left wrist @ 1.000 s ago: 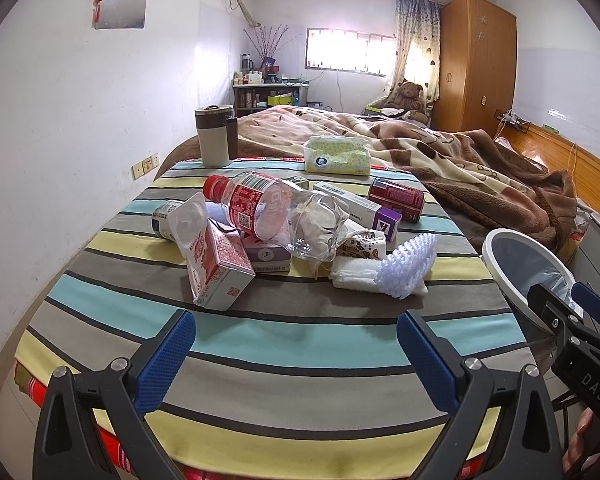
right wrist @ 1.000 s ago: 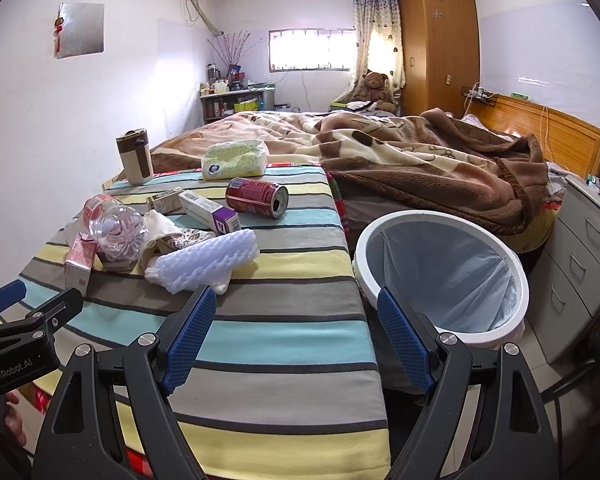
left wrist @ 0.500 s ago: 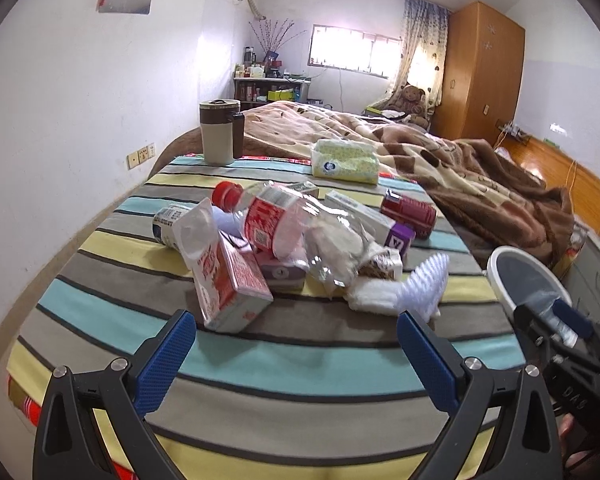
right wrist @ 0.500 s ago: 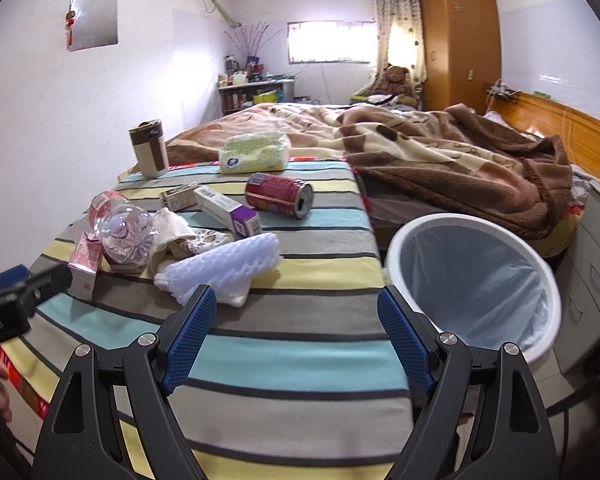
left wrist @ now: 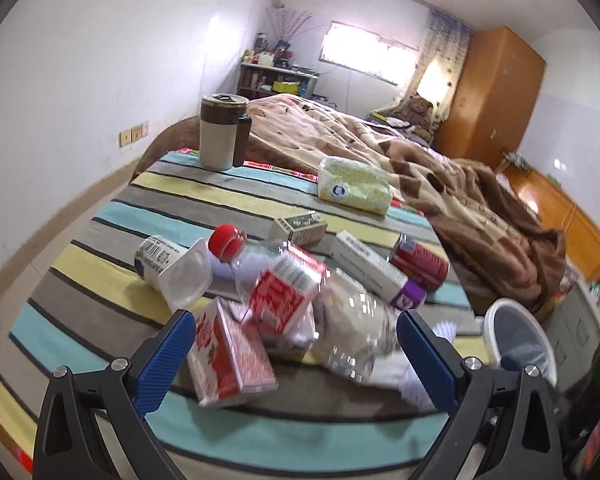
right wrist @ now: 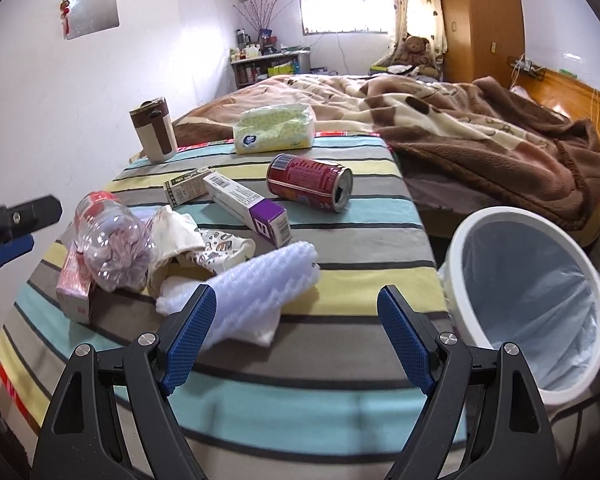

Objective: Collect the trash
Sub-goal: 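Grasp the clear Coca-Cola bottle with the left tool while the right tool grasps the white mesh foam sleeve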

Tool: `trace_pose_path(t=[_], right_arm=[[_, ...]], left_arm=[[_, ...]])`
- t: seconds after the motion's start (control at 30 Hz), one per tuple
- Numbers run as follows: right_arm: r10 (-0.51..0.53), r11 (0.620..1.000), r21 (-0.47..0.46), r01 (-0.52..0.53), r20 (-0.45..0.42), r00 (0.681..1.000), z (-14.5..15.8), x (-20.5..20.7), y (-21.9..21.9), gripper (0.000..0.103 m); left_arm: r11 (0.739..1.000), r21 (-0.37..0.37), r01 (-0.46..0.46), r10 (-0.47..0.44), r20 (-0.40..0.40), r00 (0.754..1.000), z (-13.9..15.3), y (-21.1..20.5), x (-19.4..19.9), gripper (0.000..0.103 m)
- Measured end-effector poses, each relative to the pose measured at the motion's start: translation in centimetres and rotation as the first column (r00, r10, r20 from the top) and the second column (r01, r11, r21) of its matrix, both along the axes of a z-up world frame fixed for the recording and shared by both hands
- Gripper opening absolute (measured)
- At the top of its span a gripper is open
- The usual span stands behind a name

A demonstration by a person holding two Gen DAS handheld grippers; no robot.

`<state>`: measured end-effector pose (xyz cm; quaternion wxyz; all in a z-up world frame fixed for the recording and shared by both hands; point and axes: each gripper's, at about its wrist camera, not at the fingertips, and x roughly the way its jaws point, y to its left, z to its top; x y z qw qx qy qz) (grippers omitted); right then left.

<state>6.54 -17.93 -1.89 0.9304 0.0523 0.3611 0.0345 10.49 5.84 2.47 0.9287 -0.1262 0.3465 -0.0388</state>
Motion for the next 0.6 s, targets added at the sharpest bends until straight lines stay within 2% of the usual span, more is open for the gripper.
trace_pose_path(t=[0.17,0.3,0.4,0.57,0.6], right_arm=[[0.005,1.0,0.003,-0.005,-0.032,0.999,-0.4,1.4,0.6,0.084],[0.002,1.0,0.025,0.0,-0.075,0.997,-1.1,2.5,0.5,0.084],[-0.011,1.0,-0.005,0.01,-0.103,0.995,-1.6,3.2,0.8,0.084],[0.0,1.0,0.027,0.003,-0.118,0.993,-1.8,3.2,0.4,0.084],[0.003,0.999,0.032,0.0,-0.117,0.993,-1.8,3.3,0.4,0.082]], left_arm=[[0.998,-0.05,-0.025,0.022,-0.076,0.997,-1.0,0.6,3.1,0.096],[0.997,-0.062,-0.038,0.031,-0.105,0.994,-1.7,0.7,4.7,0.096],[0.994,-0.1,-0.032,0.019,-0.133,0.991,-2.3,0.7,5.7,0.096],[0.995,-0.092,-0.032,0.016,-0.172,0.985,-3.3,0.0,6.8,0.093],[0.995,-0.088,-0.034,0.018,-0.177,0.984,-3.5,-0.1,6.9,0.091]])
